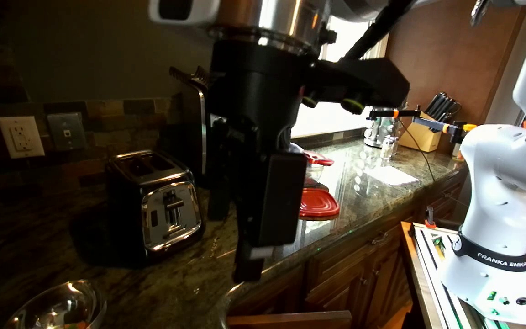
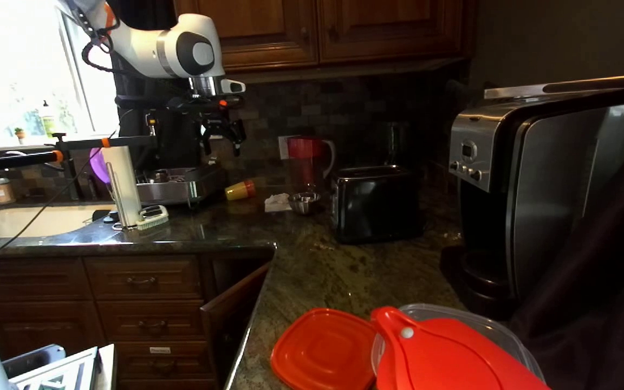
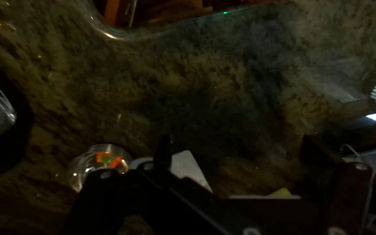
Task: Put the metal bowl on the toaster
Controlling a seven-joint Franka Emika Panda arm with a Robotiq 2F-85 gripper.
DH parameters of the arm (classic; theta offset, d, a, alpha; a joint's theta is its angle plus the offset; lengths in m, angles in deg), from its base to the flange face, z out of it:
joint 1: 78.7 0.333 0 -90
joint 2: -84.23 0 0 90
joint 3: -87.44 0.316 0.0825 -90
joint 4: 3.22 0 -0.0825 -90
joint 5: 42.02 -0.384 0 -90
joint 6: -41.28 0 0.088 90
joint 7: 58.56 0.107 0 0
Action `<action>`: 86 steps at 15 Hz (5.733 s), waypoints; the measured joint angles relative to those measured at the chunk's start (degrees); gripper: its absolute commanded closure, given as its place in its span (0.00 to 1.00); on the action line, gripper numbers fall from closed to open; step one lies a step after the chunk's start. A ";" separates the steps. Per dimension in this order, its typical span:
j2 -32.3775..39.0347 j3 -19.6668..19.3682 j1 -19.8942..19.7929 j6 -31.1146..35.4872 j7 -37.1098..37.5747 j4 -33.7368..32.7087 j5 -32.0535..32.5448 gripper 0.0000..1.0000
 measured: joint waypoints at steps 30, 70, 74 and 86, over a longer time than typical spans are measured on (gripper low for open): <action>39.60 -10.76 8.77 5.07 -0.50 -35.58 17.43 0.00; 20.08 -24.70 14.28 9.65 28.76 -27.02 29.83 0.96; 19.28 -24.80 13.91 9.66 32.95 -24.48 29.92 0.99; 30.06 -24.38 8.13 -12.43 33.94 -43.22 30.89 0.99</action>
